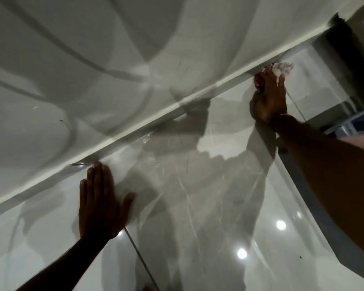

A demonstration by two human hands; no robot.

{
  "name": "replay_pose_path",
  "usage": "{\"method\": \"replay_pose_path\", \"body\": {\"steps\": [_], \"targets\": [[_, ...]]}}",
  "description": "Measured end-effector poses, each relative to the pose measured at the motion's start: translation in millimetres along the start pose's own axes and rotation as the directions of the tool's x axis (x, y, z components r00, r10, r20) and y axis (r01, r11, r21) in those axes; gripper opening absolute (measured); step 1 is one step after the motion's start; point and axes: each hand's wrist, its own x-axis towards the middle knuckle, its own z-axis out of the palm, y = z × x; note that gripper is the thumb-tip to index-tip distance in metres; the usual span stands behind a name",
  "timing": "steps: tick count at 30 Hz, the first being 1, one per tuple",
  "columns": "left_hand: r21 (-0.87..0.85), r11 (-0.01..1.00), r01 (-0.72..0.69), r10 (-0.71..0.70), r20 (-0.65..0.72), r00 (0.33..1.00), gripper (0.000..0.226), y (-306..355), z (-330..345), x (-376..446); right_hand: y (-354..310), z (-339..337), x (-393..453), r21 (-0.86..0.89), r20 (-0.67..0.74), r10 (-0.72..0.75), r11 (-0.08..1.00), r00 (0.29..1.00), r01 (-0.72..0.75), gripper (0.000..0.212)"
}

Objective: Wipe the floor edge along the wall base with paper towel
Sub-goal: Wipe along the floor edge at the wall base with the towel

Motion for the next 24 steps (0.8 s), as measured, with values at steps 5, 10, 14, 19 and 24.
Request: {"method": "replay_pose_path", "body": {"steps": [5,10,14,19,24], "targets": [[0.004,1.0,-0.007,0.007,0.016,1.0,0.102,3,-1,4,-5,33,-17,0.016,-0.086,-0.171,0.985,0.982,0.173,0.053],[0.027,0.999,0.023,-0.024,0.023,0.999,0.101,8,-2,10,-94,100,-117,0.082,-0.087,-0.206,0.974,0.975,0.213,0.065],[0.039,0.999,0.008,-0.009,0.03,1.0,0.101,6,-5,8,-171,133,-187,0.162,-0.06,-0.222,0.96,0.973,0.229,0.072],[0.021,1.0,0.01,-0.011,0.042,0.999,0.102,9,-7,10,-185,142,-216,0.153,0.063,-0.418,0.901,0.906,0.406,0.072],[0.001,1.0,-0.014,0.014,0.023,1.0,0.101,7,-9,7,-172,143,-214,0.071,0.089,-0.569,0.822,0.817,0.565,0.08]]}}
